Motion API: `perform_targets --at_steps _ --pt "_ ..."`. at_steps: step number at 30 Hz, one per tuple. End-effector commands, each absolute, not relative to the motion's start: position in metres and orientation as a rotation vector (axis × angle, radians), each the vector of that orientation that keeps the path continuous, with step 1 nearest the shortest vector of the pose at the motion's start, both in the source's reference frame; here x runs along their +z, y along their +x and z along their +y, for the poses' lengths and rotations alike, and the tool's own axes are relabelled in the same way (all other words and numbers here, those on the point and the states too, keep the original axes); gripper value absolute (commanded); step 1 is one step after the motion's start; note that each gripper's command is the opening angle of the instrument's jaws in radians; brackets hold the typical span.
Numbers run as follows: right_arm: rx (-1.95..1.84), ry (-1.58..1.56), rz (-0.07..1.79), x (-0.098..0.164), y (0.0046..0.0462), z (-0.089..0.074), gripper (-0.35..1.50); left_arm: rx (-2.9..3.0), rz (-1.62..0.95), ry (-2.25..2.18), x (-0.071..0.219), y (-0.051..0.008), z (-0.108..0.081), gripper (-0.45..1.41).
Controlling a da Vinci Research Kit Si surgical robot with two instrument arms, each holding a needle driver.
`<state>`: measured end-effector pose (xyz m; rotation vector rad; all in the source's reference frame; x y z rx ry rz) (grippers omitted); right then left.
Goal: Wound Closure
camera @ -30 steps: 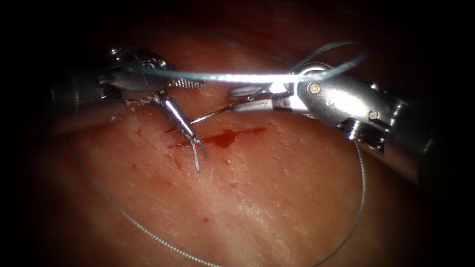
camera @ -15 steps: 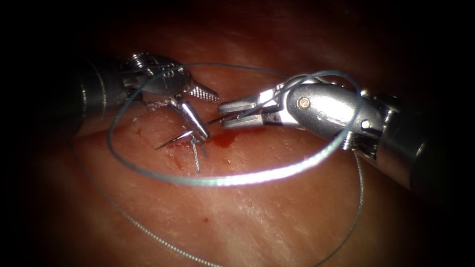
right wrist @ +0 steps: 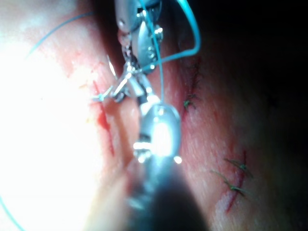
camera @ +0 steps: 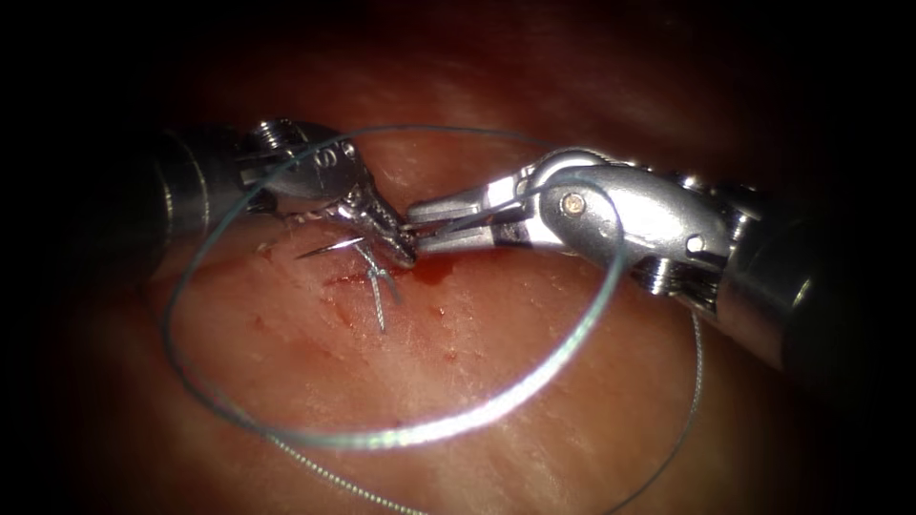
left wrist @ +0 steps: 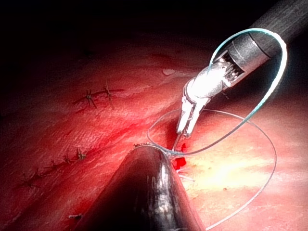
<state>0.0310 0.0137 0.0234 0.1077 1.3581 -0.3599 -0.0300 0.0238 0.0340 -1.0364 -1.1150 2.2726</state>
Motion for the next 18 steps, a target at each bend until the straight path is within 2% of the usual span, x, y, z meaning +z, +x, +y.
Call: perform_targets --at_steps 1,6,7,8,9,10,12,14,18 --pt "-0.364 0.104 1.36 0.0237 0.0315 0.0143 -0.35 2.264 -1.112 -1.054 0.0343 -0.0303 0.0243 -0.45" --pt "-0.346 0.112 1.352 0.0237 0.0314 0.0144 -0.35 2.201 -1.11 -1.097 0.0339 -0.0301 0.0245 -0.45" --pt "-0.278 0.129 1.337 0.0236 0.0312 0.0145 -0.21 2.144 -1.112 -1.113 0.0338 -0.03 0.0243 -0.45" --pt "-0.203 0.122 1.347 0.0234 0.0308 0.0147 0.34 2.09 -1.11 -1.144 0.0337 -0.0298 0.0241 -0.45" --pt "-0.174 0.099 1.358 0.0233 0.0306 0.0147 0.59 2.074 -1.104 -1.166 0.0336 -0.0297 0.024 -0.45" --pt "-0.117 0.065 1.365 0.0232 0.0303 0.0148 0.94 2.058 -1.099 -1.187 0.0336 -0.0296 0.0239 -0.45" --pt "-0.014 0.037 1.369 0.0229 0.03 0.0149 1.28 2.006 -1.089 -1.229 0.0334 -0.0295 0.0238 -0.45" --pt "0.055 0.009 1.372 0.0227 0.0296 0.0149 1.36 1.976 -1.078 -1.264 0.0333 -0.0295 0.0237 -0.45" --pt "0.132 -0.038 1.38 0.0224 0.029 0.0144 1.33 1.893 -1.055 -1.334 0.0331 -0.0296 0.0236 -0.45"
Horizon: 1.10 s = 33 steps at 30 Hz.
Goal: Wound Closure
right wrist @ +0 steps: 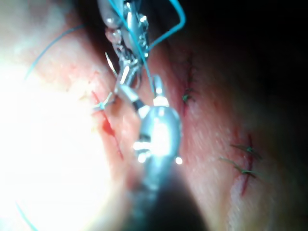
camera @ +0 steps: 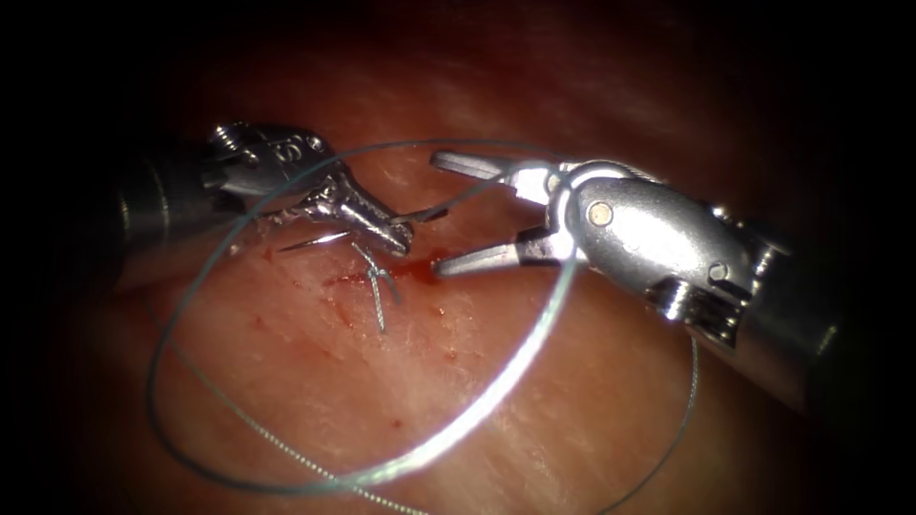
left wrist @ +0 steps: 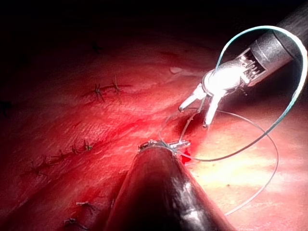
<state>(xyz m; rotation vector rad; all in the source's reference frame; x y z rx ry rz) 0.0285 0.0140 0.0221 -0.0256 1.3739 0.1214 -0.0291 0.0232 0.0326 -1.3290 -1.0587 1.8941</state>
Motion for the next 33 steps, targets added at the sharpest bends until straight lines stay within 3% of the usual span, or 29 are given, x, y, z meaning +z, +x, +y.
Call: perform_targets --at_steps 1,6,17,29,33 --pt "0.152 -0.05 1.383 0.0223 0.0289 0.0142 1.33 1.878 -1.049 -1.35 0.0331 -0.0297 0.0236 -0.45" --pt "0.276 -0.13 1.42 0.0226 0.0289 0.0129 1.3 1.782 -1.023 -1.428 0.0331 -0.03 0.0236 -0.45" --pt "0.558 -0.463 1.286 0.0228 0.0296 0.0104 1.16 1.643 -0.885 -1.524 0.0335 -0.0317 0.0229 -0.45" --pt "0.607 -0.516 1.203 0.0237 0.0304 0.0109 1.06 1.633 -0.865 -1.539 0.0333 -0.0319 0.0224 -0.45" --pt "0.633 -0.526 1.176 0.024 0.0311 0.0105 0.91 1.701 -0.773 -1.593 0.0333 -0.0322 0.0224 -0.45"
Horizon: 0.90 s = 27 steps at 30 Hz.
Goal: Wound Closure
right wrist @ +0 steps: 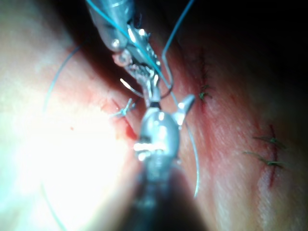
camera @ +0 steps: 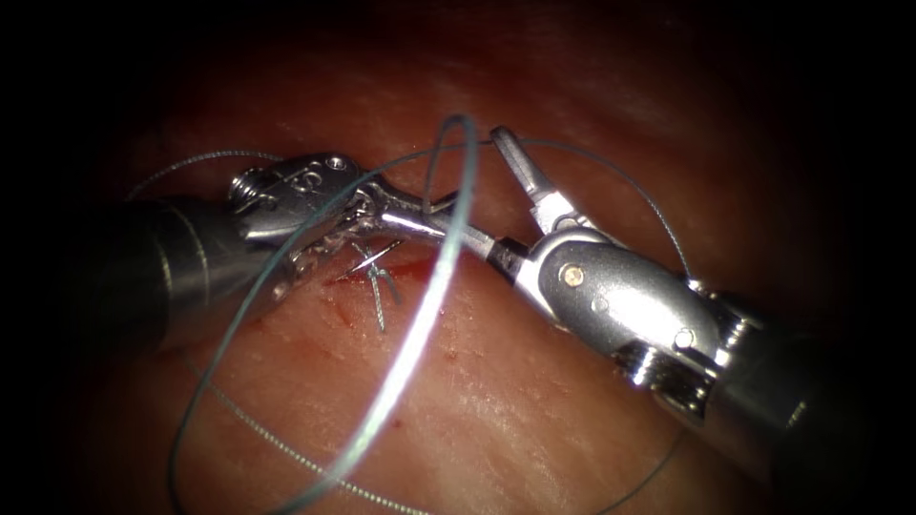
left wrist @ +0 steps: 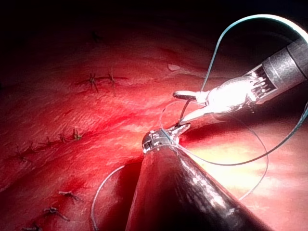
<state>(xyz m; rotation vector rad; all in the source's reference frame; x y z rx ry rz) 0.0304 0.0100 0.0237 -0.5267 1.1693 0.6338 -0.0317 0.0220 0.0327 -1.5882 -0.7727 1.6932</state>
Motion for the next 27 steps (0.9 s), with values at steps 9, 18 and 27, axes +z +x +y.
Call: perform_targets --at_steps 9,18,27 --pt "0.652 -0.517 1.178 0.0234 0.0312 0.0105 0.83 1.766 -0.665 -1.626 0.0338 -0.0325 0.0227 -0.45" --pt "0.651 -0.515 1.179 0.0232 0.0312 0.0104 0.66 1.788 -0.621 -1.626 0.034 -0.0322 0.0228 -0.45" --pt "0.645 -0.51 1.172 0.0238 0.0312 0.0105 0.51 1.806 -0.597 -1.637 0.0338 -0.0324 0.0224 -0.45"
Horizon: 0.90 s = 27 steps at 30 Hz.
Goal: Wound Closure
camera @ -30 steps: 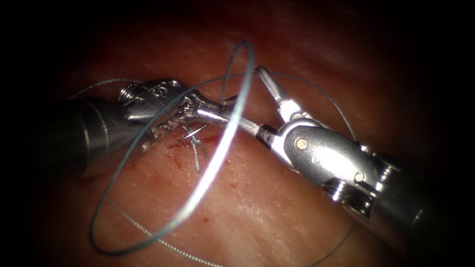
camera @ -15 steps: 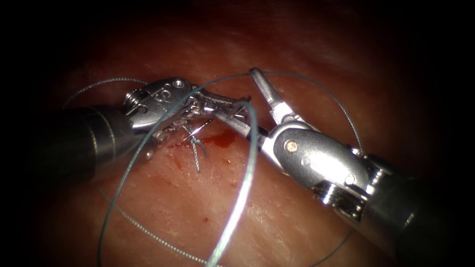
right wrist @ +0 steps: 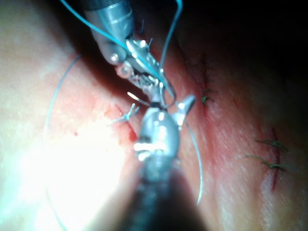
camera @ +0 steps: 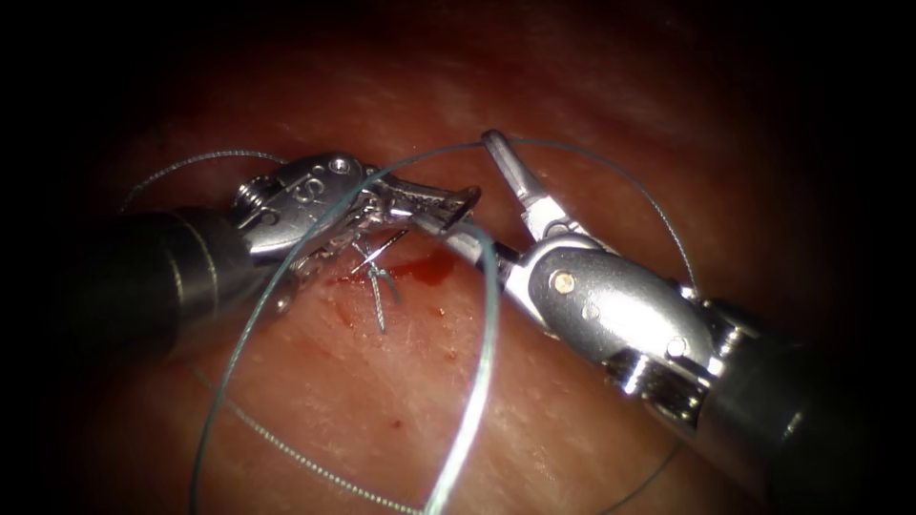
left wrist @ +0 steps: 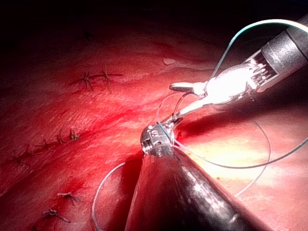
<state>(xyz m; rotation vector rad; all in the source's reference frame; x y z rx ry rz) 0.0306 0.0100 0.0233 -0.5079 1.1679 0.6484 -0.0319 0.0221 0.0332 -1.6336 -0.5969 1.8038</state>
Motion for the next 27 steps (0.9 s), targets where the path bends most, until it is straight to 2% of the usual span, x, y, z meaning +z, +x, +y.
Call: perform_targets --at_steps 1,5,6,7,8,14,15,16,17,18,19,21,23,27 --pt "0.645 -0.51 1.171 0.0238 0.0312 0.0105 0.44 1.806 -0.597 -1.637 0.0338 -0.0324 0.0224 -0.45" --pt "0.645 -0.51 1.171 0.0237 0.031 0.0105 0.24 1.806 -0.596 -1.636 0.0338 -0.0324 0.0223 -0.45" --pt "0.641 -0.507 1.176 0.0237 0.031 0.0104 0.1 1.806 -0.596 -1.636 0.0338 -0.0324 0.0223 -0.45" --pt "0.632 -0.5 1.188 0.0236 0.0309 0.0104 -0.25 1.806 -0.596 -1.636 0.0338 -0.0324 0.0223 -0.45" --pt "0.63 -0.498 1.191 0.0236 0.0308 0.0103 -0.35 1.806 -0.596 -1.636 0.0338 -0.0324 0.0224 -0.45" --pt "0.608 -0.487 1.21 0.0233 0.0303 0.0103 -0.35 1.804 -0.593 -1.638 0.0339 -0.0324 0.0223 -0.45" --pt "0.601 -0.488 1.211 0.0234 0.0301 0.0104 -0.35 1.804 -0.581 -1.627 0.0339 -0.0324 0.0224 -0.4" --pt "0.598 -0.485 1.214 0.0234 0.0299 0.0105 -0.35 1.804 -0.568 -1.616 0.0339 -0.0324 0.0225 -0.06" --pt "0.591 -0.485 1.216 0.0234 0.0296 0.0106 -0.35 1.805 -0.552 -1.602 0.0338 -0.0324 0.0225 0.14" --pt "0.589 -0.481 1.217 0.0235 0.0289 0.0108 -0.35 1.813 -0.526 -1.592 0.0338 -0.0323 0.0227 0.64" --pt "0.584 -0.476 1.223 0.0236 0.0284 0.011 -0.35 1.812 -0.52 -1.586 0.0337 -0.0323 0.0228 0.86" --pt "0.568 -0.471 1.22 0.0237 0.0271 0.0113 -0.35 1.811 -0.505 -1.567 0.0335 -0.032 0.0231 1.16" --pt "0.537 -0.465 1.233 0.024 0.0258 0.012 -0.35 1.811 -0.498 -1.556 0.0332 -0.0314 0.0232 1.25" --pt "0.447 -0.447 1.285 0.0255 0.0254 0.0132 -0.35 1.816 -0.49 -1.543 0.0327 -0.0298 0.0225 1.25"
